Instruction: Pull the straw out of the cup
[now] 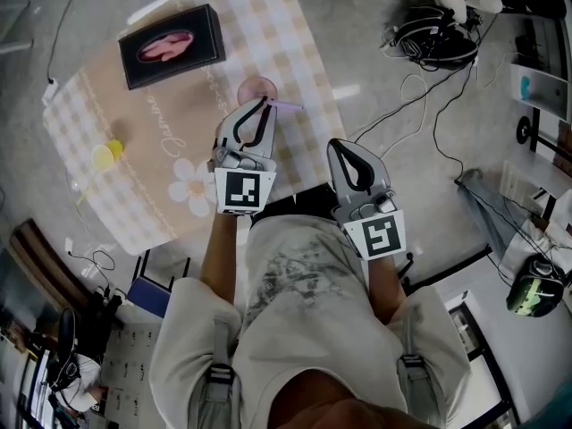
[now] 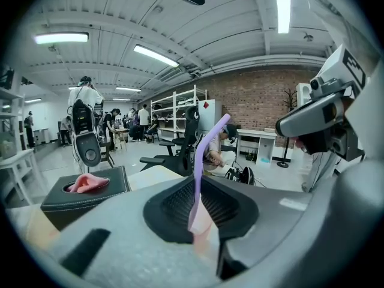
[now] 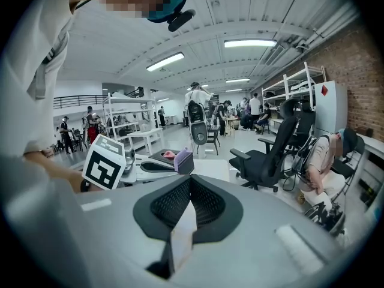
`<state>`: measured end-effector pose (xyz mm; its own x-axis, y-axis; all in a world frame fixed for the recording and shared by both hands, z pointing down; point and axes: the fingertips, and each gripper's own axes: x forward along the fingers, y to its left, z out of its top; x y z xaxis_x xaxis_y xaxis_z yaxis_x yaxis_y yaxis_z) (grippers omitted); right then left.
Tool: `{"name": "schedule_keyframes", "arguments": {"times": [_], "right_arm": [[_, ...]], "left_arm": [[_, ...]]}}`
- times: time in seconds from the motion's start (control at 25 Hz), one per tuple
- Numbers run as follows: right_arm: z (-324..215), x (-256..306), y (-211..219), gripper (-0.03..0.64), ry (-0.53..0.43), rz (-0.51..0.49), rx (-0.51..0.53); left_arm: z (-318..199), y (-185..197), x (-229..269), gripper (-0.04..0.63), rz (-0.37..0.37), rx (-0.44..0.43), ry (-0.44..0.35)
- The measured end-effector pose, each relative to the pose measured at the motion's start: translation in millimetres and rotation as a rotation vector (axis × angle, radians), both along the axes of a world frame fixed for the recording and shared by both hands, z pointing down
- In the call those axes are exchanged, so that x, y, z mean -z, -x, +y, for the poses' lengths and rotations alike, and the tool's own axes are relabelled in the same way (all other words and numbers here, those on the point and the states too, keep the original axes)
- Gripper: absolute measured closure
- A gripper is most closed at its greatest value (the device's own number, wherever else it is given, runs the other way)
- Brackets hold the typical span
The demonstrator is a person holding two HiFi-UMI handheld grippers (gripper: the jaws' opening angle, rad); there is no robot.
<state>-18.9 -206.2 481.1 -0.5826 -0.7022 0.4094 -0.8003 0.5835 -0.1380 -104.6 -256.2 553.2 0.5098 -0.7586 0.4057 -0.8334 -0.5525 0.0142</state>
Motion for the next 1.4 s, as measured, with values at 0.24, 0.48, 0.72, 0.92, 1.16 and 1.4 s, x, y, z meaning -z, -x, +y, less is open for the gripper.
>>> {"name": "schedule_keyframes", "arguments": {"times": [0.24,0.48,0.72,0.92,1.16,1.4], "right_arm": [[5,-5,5,0.606,0.021,0.038,0.044],[-3,4,12,0.606,-0.023,0.021,0.056],[-6,12,22,0.606,-0.055,0.006,0.091],[-9,20,27,0.606,-0.101,-0.021,0.098],[-8,28,35,0.606,-0.136,-0.03,0.125],[1,37,41,0.606,-0.163,-0.041,0.154]], "left_arm": [[-2,9,10,0.555,0.006,0.015,-0.041],[1,16,18,0.557,0.013,0.043,-0.049],[1,19,34,0.557,0.0,0.052,-0.102],[8,22,50,0.557,0.007,0.073,-0.13],[18,25,68,0.557,0.023,0.089,-0.159],[26,29,86,0.557,0.04,0.114,-0.193]]}}
